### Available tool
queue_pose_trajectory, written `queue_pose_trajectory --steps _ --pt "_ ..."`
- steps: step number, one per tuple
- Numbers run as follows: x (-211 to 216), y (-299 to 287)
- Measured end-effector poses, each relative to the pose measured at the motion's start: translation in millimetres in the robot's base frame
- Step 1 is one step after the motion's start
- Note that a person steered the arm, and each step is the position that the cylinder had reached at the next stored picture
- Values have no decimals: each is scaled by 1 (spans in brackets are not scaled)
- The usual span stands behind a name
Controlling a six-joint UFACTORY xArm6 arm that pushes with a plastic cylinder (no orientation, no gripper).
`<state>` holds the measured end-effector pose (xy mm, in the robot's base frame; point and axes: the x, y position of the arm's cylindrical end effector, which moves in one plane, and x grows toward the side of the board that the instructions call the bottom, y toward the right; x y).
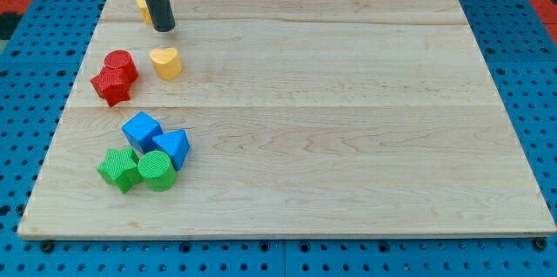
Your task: Push the red star to the top center of the board
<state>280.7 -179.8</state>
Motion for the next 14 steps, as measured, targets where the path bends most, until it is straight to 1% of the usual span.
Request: queue_pose_trajectory --steps 1,2,3,4,5,6,7,8,9,10,11,12,13,14 --pt "-18 -17" --pt "-11 4" --pt "8 36" --pt "30 -16" --pt "68 -67" --pt "94 -98" --pt "122 -57" --pt "135 -45" --pt "161 -72" --pt "151 -17" --pt "125 52" --pt "118 133" --pt "73 125" --pt "54 138"
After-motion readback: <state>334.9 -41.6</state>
